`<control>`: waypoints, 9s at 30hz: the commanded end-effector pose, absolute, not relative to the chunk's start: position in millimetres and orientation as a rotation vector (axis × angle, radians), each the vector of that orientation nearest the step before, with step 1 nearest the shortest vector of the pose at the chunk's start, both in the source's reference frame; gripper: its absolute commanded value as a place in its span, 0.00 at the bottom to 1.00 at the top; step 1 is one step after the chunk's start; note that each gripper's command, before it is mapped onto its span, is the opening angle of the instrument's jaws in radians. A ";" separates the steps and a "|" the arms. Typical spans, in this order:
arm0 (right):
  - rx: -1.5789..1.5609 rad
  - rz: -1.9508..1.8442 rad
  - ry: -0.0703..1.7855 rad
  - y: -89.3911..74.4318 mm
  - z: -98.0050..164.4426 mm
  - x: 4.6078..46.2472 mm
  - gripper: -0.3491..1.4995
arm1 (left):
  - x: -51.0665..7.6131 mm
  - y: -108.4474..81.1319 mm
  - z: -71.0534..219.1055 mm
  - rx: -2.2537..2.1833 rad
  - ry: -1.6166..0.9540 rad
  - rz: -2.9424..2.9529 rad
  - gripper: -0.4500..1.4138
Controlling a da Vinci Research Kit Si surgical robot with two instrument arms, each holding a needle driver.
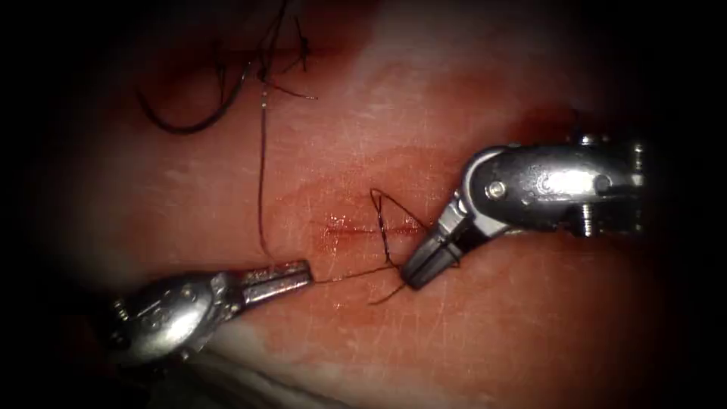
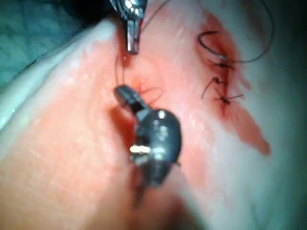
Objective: Wound Closure
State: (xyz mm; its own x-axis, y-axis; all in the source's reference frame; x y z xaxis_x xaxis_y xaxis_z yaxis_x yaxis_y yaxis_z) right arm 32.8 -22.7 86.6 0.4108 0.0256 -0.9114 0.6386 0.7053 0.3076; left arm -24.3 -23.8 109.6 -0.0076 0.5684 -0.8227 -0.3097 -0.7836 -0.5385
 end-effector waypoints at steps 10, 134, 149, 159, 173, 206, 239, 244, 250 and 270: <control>0.657 -0.318 1.076 -20.4 89.0 33.8 0.00 | -24.8 -31.3 108.5 -1.656 -0.329 1.886 0.00; 0.273 0.389 1.149 -25.0 86.2 32.3 0.73 | -28.0 -17.7 94.3 -1.779 -0.286 1.898 0.00; 0.417 0.334 1.289 -26.9 86.5 34.8 0.46 | -25.7 -10.7 100.8 -1.743 -0.212 1.888 0.00; 0.450 0.366 1.370 -26.2 85.6 34.7 0.45 | -25.9 -10.6 108.2 -1.725 -0.180 1.914 0.00; 0.438 0.635 1.472 -24.6 87.7 34.5 0.38 | -24.6 -14.8 112.9 -1.683 -0.192 1.957 0.00; 0.174 1.102 0.896 -23.0 96.2 42.1 0.55 | -24.1 -16.6 112.5 -1.682 -0.207 1.957 0.00; 0.094 1.003 0.928 -24.2 92.3 36.9 0.00 | -23.2 -16.7 112.1 -1.690 -0.222 1.957 0.00; 0.080 0.964 0.938 -23.8 91.2 36.4 0.00 | -23.2 -16.7 112.1 -1.690 -0.223 1.957 0.00; 0.050 0.960 0.949 -22.7 91.9 37.5 0.18 | -23.2 -16.7 112.1 -1.690 -0.222 1.957 0.00; 0.111 0.932 0.909 -22.9 94.9 37.8 0.00 | -23.2 -16.7 112.1 -1.687 -0.227 1.953 0.00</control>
